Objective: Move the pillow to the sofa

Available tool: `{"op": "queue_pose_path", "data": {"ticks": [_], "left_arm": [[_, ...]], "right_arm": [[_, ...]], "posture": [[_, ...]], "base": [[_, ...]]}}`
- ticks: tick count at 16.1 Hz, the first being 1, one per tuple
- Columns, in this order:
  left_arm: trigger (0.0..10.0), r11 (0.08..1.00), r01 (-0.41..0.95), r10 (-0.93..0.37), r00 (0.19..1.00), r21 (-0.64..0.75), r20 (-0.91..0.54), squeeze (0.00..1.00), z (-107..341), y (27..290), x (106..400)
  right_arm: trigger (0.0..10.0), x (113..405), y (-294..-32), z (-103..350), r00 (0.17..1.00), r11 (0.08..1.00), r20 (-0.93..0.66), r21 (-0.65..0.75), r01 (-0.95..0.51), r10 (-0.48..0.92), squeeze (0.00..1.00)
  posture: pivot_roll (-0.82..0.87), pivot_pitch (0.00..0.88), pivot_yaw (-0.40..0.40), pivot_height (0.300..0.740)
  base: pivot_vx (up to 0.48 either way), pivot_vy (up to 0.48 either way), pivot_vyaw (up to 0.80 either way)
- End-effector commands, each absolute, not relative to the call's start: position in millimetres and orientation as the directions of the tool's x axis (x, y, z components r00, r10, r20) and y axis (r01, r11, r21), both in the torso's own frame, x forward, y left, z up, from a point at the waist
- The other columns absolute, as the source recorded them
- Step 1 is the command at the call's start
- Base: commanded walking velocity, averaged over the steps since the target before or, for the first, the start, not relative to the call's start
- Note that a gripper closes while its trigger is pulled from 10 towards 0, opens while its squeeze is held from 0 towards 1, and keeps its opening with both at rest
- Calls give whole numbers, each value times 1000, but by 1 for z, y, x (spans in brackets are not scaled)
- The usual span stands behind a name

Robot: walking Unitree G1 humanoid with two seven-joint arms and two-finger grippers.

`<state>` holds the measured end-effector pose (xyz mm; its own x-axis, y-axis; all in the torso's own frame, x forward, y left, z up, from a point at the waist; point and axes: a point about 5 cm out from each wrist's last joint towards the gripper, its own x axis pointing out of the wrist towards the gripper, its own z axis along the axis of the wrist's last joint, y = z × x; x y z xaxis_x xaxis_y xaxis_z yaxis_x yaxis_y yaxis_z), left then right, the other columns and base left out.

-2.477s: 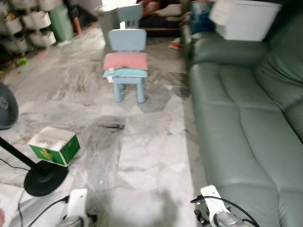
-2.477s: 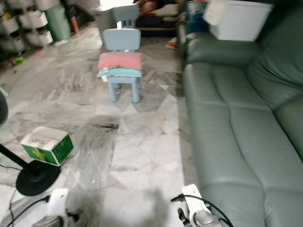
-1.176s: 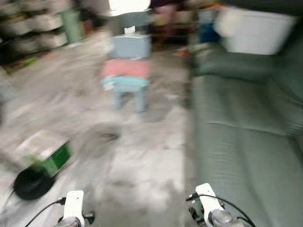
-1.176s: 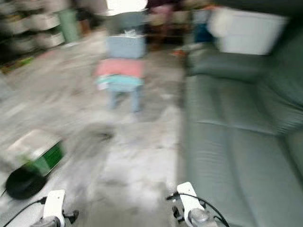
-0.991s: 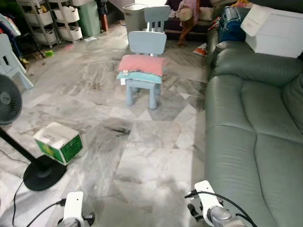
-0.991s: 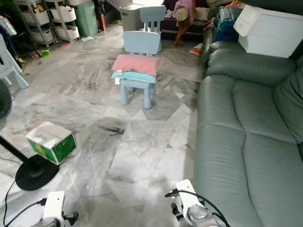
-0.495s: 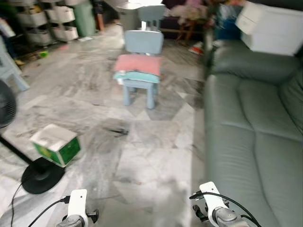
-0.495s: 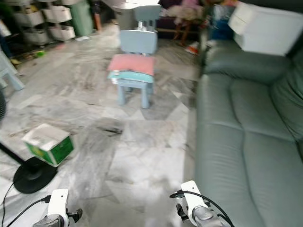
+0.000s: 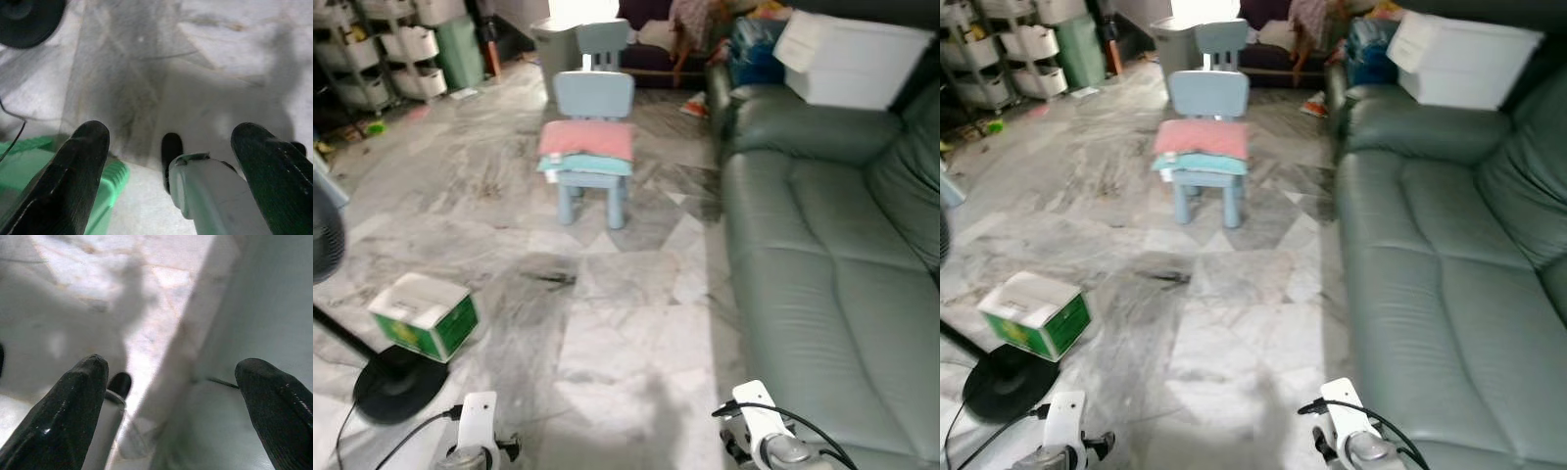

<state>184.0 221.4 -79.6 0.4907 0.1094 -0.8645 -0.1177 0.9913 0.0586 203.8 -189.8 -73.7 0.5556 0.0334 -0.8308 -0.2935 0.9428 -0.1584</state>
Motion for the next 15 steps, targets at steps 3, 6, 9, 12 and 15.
{"op": "queue_pose_path", "data": {"ticks": [3,6,9,12,15], "left_arm": [[10000,989,-116,141,509,94,-849,0,-76,232,187],[10000,988,-125,142,518,89,-844,0,-74,233,189],[10000,985,-151,149,520,81,-841,0,-73,234,190],[10000,986,-149,145,521,77,-841,0,-74,233,190],[10000,987,-146,140,519,74,-843,0,-74,232,190]], "right_arm": [[10000,211,-181,-71,577,944,-815,-148,-294,52,0],[10000,211,-181,-71,577,947,-815,-144,-288,51,0],[10000,212,-181,-70,578,945,-814,-147,-290,51,0],[10000,212,-181,-70,577,945,-815,-148,-293,51,0],[10000,212,-181,-70,577,944,-815,-148,-294,52,0]], "posture": [[-83,0,4,720],[-83,0,5,720],[-88,0,6,720],[-87,0,6,720],[-87,0,5,720]], "base": [[0,272,0],[0,0,0],[0,0,0],[453,0,0],[454,0,0]]}}
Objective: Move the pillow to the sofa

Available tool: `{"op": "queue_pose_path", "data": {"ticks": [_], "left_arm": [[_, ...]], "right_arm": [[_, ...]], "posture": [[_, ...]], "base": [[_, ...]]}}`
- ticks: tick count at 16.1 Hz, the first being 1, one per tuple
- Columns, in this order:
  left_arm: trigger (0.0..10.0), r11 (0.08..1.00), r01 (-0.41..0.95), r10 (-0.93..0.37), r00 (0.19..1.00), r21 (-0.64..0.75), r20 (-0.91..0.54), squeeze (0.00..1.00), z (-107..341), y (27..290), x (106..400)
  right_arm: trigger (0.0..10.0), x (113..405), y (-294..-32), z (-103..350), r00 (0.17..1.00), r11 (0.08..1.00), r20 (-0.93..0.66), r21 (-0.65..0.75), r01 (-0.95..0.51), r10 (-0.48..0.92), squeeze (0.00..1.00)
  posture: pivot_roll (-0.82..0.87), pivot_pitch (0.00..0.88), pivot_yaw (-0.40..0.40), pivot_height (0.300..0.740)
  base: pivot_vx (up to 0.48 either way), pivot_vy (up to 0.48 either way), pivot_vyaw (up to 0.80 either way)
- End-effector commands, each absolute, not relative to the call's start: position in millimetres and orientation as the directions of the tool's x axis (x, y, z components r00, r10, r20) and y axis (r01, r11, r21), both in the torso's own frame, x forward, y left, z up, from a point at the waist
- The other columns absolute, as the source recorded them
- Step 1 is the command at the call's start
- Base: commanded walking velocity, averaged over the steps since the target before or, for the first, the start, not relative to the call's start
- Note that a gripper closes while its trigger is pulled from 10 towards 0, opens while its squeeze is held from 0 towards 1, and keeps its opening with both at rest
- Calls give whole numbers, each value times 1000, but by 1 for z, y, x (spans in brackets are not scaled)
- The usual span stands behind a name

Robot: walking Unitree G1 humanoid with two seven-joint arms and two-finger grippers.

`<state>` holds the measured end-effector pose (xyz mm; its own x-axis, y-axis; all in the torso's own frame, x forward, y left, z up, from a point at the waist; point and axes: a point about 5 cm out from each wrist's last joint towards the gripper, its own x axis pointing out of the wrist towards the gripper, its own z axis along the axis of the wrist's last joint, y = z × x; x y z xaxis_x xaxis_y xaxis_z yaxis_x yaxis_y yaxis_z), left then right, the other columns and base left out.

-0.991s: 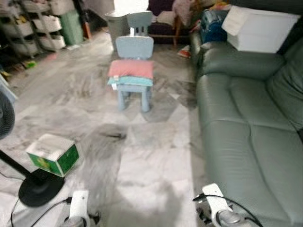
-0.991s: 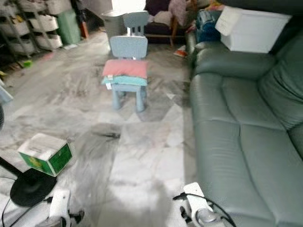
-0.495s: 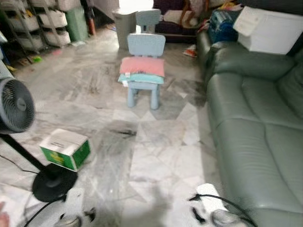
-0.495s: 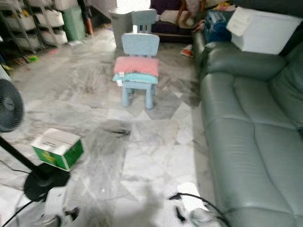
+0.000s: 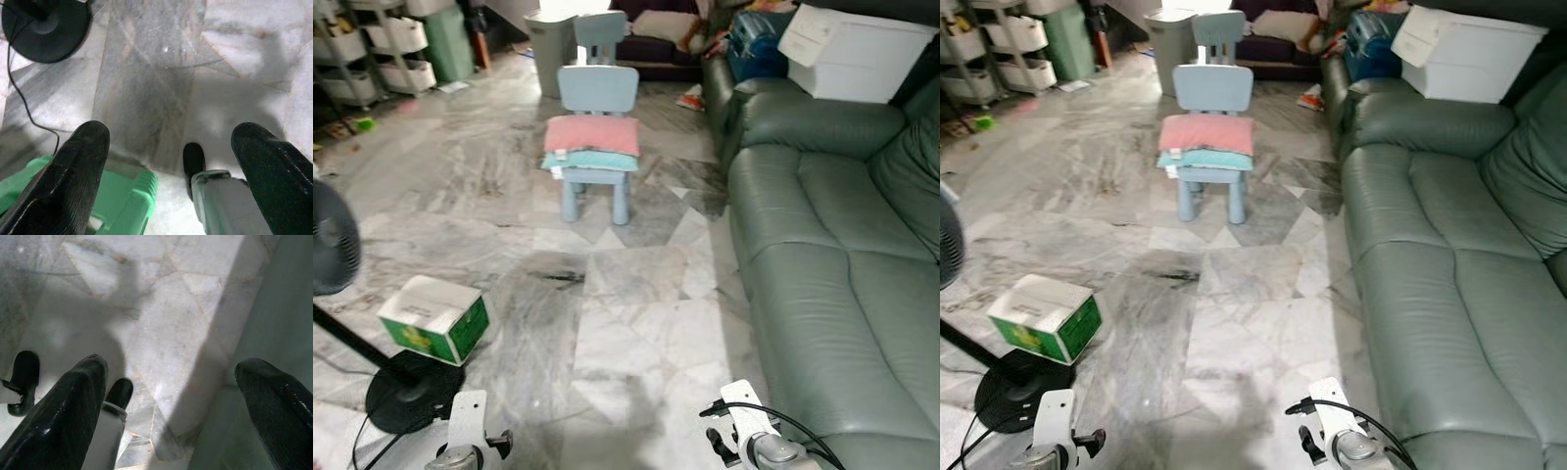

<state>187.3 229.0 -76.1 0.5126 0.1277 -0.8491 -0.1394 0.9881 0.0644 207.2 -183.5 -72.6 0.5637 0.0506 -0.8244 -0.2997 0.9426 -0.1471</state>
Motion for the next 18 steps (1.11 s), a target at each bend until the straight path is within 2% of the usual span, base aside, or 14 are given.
{"op": "queue_pose_path", "data": {"ticks": [1,18], "left_arm": [[10000,988,-139,134,517,72,-845,0,-75,231,189],[10000,991,-115,120,506,71,-854,0,-77,228,186]], "right_arm": [[10000,212,-181,-70,577,944,-815,-148,-295,52,0],[10000,211,-181,-70,573,934,-817,-159,-321,58,0]], "posture": [[-86,0,4,720],[-79,0,-1,720]], "base": [[454,0,0],[454,0,0]]}}
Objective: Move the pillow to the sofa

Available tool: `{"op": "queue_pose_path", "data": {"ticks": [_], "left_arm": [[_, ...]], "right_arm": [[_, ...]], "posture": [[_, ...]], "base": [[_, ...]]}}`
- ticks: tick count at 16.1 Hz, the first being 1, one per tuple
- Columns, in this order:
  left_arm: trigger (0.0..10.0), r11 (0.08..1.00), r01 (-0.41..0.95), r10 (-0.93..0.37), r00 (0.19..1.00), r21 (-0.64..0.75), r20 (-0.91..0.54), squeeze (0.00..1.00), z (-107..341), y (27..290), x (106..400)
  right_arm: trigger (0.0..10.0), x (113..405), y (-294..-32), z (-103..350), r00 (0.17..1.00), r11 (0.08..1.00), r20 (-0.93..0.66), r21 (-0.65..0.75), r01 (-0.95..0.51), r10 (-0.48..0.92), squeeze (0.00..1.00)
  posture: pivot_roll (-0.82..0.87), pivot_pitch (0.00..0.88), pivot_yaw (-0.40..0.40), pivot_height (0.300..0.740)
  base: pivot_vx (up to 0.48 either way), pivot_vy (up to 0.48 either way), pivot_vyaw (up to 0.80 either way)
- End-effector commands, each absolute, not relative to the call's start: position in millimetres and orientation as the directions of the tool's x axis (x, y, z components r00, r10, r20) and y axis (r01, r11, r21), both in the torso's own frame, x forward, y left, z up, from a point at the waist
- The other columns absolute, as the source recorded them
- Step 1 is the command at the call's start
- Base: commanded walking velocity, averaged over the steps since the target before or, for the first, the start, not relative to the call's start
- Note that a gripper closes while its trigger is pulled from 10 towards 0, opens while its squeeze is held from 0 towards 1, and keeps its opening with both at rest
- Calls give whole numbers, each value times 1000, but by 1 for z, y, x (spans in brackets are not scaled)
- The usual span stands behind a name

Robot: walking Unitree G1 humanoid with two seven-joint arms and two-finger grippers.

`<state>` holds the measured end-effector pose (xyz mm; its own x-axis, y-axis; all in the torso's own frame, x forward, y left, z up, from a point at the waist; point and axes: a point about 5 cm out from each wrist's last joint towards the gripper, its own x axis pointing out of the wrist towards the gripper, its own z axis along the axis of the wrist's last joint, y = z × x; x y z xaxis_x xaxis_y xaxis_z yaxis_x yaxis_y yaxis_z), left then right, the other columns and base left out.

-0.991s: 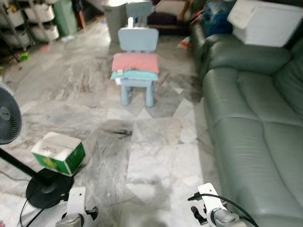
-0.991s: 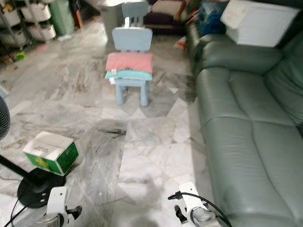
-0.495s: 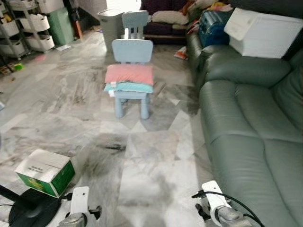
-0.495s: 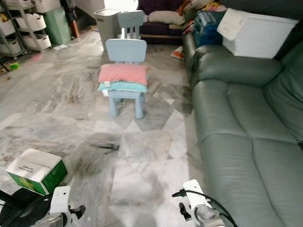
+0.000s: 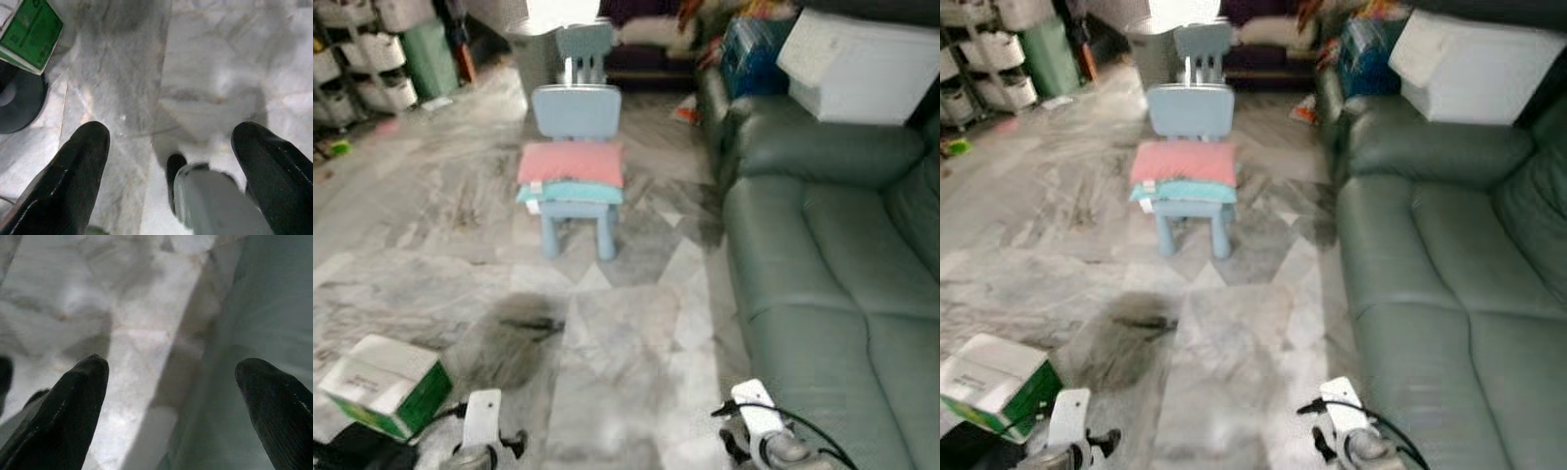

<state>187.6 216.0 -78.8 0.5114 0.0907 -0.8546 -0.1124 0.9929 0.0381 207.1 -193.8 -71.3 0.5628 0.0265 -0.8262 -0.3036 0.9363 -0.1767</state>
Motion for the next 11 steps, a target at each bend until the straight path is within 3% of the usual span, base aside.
{"op": "queue_pose_path", "data": {"ticks": [1,11], "left_arm": [[10000,991,-115,120,506,71,-854,0,-77,229,186],[10000,991,-116,116,502,66,-857,0,-78,226,185]], "right_arm": [[10000,211,-181,-71,573,933,-818,-159,-322,58,0],[10000,212,-181,-70,576,941,-816,-149,-305,57,0]], "posture": [[-78,0,-1,720],[-78,0,0,720]], "base": [[454,0,0],[450,0,0]]}}
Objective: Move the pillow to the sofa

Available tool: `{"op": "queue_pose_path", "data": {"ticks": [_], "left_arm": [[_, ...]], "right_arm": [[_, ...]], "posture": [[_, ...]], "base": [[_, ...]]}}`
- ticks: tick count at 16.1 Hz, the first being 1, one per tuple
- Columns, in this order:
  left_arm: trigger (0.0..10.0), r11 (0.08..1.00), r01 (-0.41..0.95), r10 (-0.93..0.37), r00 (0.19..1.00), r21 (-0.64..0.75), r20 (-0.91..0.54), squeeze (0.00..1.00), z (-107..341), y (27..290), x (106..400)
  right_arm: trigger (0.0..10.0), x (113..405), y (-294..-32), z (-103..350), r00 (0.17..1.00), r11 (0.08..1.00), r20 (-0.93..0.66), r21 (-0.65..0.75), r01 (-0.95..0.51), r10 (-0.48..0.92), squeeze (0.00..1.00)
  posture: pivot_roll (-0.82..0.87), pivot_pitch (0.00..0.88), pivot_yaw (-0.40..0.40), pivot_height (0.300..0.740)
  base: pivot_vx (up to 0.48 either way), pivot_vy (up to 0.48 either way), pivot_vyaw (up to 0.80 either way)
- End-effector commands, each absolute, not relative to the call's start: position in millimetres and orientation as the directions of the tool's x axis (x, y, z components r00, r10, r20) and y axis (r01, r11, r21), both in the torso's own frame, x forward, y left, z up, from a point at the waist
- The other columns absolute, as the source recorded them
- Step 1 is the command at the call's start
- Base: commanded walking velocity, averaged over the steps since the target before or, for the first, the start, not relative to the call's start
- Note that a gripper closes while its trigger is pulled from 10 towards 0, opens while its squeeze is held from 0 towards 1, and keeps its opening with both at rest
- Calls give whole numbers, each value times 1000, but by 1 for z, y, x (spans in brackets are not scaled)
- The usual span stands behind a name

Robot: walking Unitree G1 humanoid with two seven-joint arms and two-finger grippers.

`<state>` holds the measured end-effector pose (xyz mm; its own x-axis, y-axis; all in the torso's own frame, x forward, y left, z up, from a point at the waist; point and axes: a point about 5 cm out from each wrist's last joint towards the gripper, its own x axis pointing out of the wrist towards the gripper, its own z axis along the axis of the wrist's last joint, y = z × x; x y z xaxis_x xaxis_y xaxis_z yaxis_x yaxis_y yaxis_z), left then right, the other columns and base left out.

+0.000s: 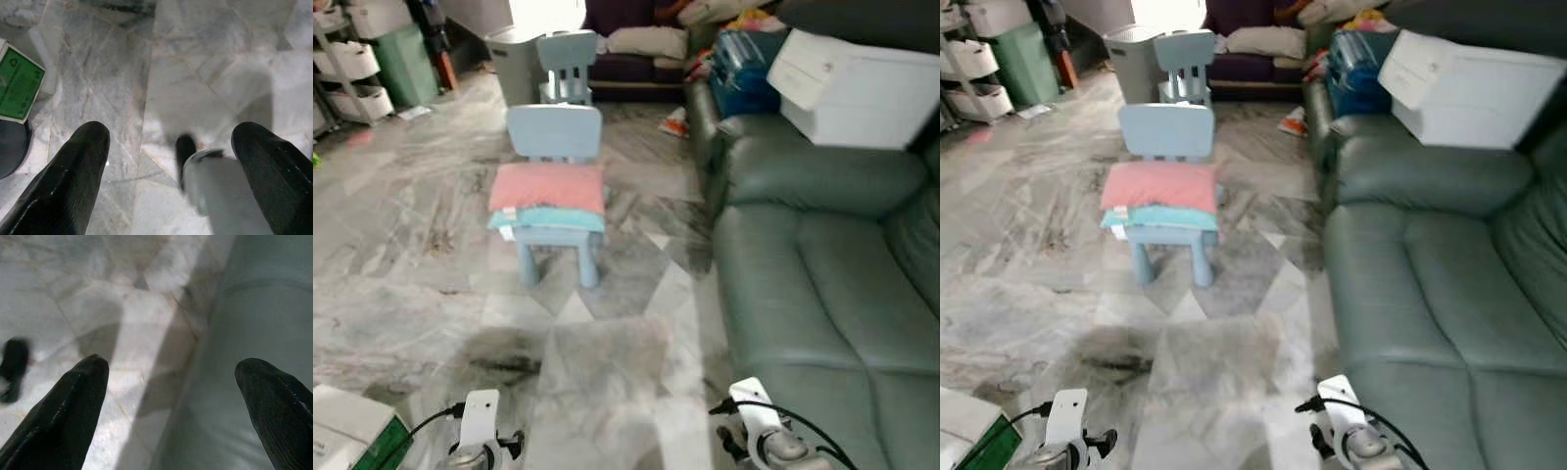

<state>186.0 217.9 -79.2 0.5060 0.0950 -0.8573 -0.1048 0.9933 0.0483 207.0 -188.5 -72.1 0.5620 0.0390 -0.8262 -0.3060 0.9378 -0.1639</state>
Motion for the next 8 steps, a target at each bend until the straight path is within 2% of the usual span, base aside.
{"op": "queue_pose_path", "data": {"ticks": [1,8], "left_arm": [[10000,991,-117,116,501,65,-858,0,-78,226,185],[10000,991,-118,118,496,68,-860,0,-79,227,183]], "right_arm": [[10000,212,-181,-70,576,941,-815,-148,-304,57,0],[10000,213,-181,-70,578,942,-814,-150,-301,55,0]], "posture": [[-78,0,0,720],[-80,0,-1,720]], "base": [[394,274,0],[292,381,0]]}}
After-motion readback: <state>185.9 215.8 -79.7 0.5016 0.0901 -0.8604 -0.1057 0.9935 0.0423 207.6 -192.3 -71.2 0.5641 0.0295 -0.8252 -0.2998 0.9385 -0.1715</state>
